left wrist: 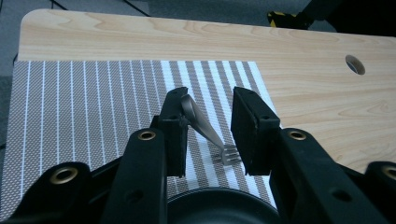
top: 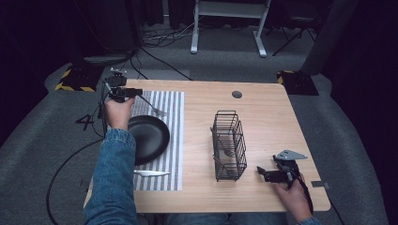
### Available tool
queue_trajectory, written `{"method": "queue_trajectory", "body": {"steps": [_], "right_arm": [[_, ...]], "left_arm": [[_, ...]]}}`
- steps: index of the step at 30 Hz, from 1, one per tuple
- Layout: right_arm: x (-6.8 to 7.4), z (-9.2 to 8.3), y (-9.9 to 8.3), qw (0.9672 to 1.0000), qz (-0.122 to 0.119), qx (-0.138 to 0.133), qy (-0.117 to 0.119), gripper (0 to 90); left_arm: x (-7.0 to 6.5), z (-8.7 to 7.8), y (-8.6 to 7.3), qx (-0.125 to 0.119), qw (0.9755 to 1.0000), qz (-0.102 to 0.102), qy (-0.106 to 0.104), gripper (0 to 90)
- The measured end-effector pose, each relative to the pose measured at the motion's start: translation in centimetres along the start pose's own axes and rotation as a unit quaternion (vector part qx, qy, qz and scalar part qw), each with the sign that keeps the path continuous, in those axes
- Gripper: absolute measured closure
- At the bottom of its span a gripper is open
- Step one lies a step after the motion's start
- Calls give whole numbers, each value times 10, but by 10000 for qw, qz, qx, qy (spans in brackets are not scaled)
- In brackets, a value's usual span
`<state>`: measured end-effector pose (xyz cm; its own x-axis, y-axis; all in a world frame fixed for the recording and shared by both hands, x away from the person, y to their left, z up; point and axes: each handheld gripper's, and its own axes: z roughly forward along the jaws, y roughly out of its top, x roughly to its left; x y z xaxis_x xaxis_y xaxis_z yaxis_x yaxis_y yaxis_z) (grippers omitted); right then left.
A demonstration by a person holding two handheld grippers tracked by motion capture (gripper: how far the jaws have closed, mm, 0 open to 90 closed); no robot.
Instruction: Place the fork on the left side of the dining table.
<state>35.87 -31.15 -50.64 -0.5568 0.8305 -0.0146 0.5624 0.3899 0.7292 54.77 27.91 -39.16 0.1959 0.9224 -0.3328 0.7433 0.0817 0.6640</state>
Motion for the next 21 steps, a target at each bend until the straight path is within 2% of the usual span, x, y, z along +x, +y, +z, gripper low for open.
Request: {"method": "queue_trajectory", "body": {"steps": [9,15,19,21], "right_arm": [[0,0,0,10000,11,-1,-13,113],[0,0,0,10000,8,0,-14,113],[0,0,0,10000,9,0,-13,113],[0,0,0,10000,9,-1,-13,112]], "left_arm": [[20,1,-4,-29,9999,-130,48,654],[27,5,-4,-19,9996,-248,93,653],[31,8,-5,-47,9993,-383,14,650],[31,8,-5,-49,9993,-364,11,649]]}}
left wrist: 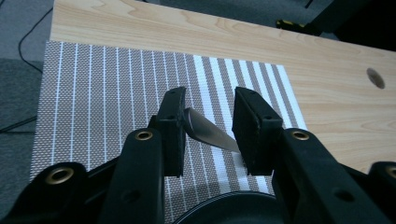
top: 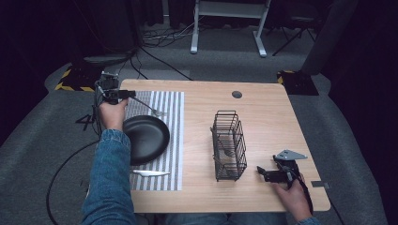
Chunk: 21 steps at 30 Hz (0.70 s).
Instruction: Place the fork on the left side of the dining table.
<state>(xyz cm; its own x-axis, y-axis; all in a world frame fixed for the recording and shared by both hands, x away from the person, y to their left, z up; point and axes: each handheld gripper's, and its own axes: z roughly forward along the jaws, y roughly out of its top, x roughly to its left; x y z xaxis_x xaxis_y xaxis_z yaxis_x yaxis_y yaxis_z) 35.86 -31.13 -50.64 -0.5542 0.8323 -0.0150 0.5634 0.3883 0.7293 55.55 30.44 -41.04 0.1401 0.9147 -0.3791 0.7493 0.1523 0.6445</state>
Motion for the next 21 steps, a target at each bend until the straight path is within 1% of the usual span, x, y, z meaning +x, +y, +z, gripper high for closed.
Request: {"method": "queue_trajectory", "body": {"steps": [3,6,9,15,17,19,20,21], "right_arm": [[0,0,0,10000,-1,1,-1,112],[0,0,0,10000,2,-4,0,112],[0,0,0,10000,1,-4,0,112],[0,0,0,10000,18,-4,-21,113],[0,0,0,10000,29,-2,-30,114],[0,0,0,10000,34,-2,-32,114],[0,0,0,10000,35,-5,-39,115],[0,0,0,10000,37,-3,-48,115]], "left_arm": [[1,0,0,23,10000,20,19,648],[8,1,-1,75,10000,-51,30,648],[12,2,-1,71,10000,-59,15,648],[19,9,-3,114,9999,-73,-77,647],[22,11,-3,126,9998,-130,-104,647],[24,13,-4,126,9998,-134,-127,647],[26,15,-5,146,9996,-167,-162,647],[27,16,-5,167,9996,-150,-165,647]]}}
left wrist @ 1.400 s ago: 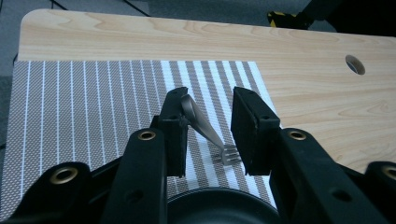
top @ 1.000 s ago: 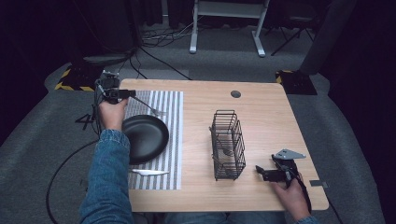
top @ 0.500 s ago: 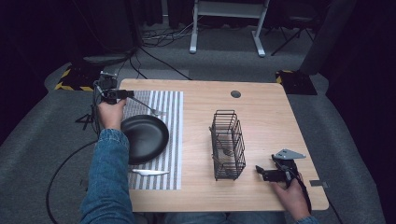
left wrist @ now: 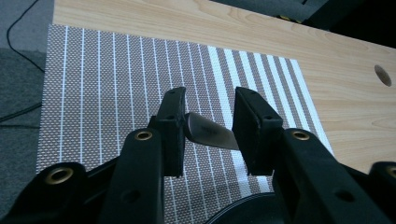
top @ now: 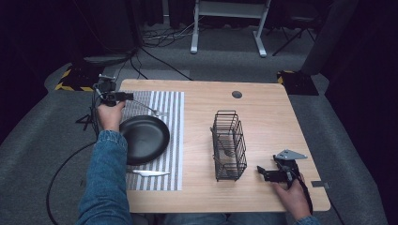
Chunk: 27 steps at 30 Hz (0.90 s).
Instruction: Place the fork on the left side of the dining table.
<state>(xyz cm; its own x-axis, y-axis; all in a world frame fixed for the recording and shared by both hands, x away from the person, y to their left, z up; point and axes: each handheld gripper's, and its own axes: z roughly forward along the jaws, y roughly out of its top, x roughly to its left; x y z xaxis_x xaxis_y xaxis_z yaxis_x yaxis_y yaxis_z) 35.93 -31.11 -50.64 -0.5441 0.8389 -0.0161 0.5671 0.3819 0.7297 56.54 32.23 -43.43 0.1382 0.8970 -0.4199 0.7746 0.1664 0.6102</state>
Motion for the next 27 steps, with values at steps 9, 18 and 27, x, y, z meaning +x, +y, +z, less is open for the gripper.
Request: {"method": "queue_trajectory", "body": {"steps": [9,18,27], "right_arm": [[0,0,0,10000,14,0,-10,116],[0,0,0,10000,13,1,-11,116],[0,0,0,10000,13,0,-11,116]], "left_arm": [[9,-1,-7,110,9999,-92,16,647],[10,4,-9,187,9995,-194,164,627],[11,-2,-8,-4,9989,-174,446,544]]}}
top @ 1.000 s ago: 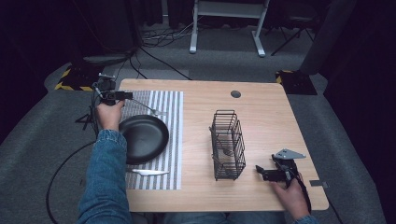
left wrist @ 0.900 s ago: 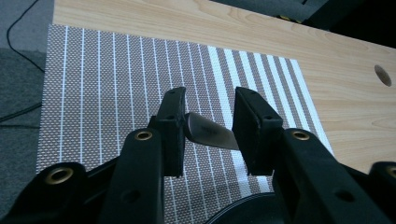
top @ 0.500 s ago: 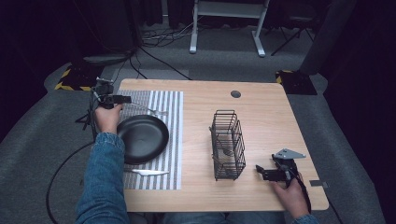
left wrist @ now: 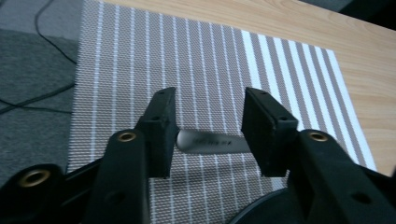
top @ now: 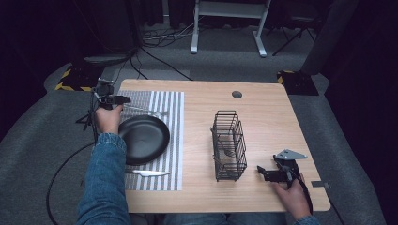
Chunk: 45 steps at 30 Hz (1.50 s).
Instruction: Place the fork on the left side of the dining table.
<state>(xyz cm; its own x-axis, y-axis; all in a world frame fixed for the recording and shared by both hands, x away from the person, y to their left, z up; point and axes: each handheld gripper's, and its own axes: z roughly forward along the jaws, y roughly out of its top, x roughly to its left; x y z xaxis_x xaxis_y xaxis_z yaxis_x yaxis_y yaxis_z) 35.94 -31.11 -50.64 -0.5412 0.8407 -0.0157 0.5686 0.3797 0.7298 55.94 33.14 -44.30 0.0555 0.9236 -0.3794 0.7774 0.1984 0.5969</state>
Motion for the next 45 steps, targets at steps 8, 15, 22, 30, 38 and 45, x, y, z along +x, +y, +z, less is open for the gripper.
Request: {"method": "queue_trajectory", "body": {"steps": [8,15,22,30,38,45], "right_arm": [[0,0,0,10000,3,0,-2,117],[0,0,0,10000,3,0,-1,117],[0,0,0,10000,2,0,0,117],[0,0,0,10000,3,-1,0,117],[0,0,0,10000,3,0,-1,117],[0,0,0,10000,3,-1,-1,117]], "left_arm": [[-4,-5,0,-56,10000,69,-25,524],[-18,-26,-1,-212,9992,348,24,524],[-35,-58,-5,-414,9967,685,-124,524],[-54,-93,-11,-568,9921,1077,-301,522],[-67,-125,-28,-696,9866,1401,-472,517],[-64,-152,-41,-705,9834,1509,-722,514]]}}
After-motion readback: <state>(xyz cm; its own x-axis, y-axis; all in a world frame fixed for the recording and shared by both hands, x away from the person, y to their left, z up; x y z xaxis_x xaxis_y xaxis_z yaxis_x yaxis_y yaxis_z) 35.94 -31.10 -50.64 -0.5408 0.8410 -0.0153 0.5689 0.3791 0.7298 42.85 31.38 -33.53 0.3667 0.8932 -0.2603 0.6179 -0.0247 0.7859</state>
